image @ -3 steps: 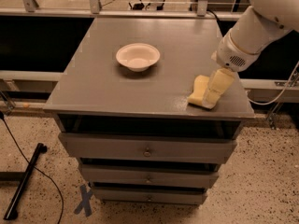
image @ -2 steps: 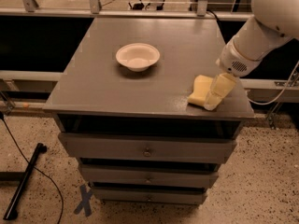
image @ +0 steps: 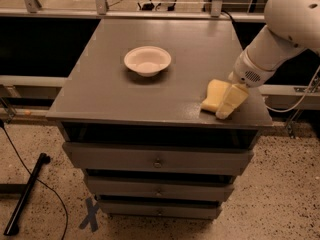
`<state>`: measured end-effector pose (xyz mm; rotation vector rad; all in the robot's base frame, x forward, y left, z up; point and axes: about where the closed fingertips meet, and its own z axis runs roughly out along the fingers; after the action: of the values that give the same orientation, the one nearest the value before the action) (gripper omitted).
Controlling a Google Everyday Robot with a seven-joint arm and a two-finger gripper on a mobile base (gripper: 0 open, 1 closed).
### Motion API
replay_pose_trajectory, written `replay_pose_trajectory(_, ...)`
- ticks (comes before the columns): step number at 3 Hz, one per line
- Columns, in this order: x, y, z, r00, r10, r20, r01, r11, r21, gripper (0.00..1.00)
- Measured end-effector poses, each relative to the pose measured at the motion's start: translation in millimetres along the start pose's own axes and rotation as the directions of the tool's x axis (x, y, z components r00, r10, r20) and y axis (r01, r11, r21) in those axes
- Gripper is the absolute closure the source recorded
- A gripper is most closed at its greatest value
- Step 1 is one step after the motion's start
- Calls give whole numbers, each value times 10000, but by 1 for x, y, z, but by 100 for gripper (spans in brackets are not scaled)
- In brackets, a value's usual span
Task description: Place sponge into paper bowl
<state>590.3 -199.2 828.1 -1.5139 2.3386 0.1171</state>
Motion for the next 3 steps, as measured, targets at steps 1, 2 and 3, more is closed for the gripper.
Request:
replay_pose_trajectory(1, -4, -2, 5, 10000, 31, 51, -30, 10000, -51, 39)
replay_pose_trajectory(2, -10, -4, 1, 9995, -11, 319, 11, 10000, 11, 62)
replay_pose_trajectory(3, -25, -8, -29, 9950, -306, 950, 264, 9986, 450, 85)
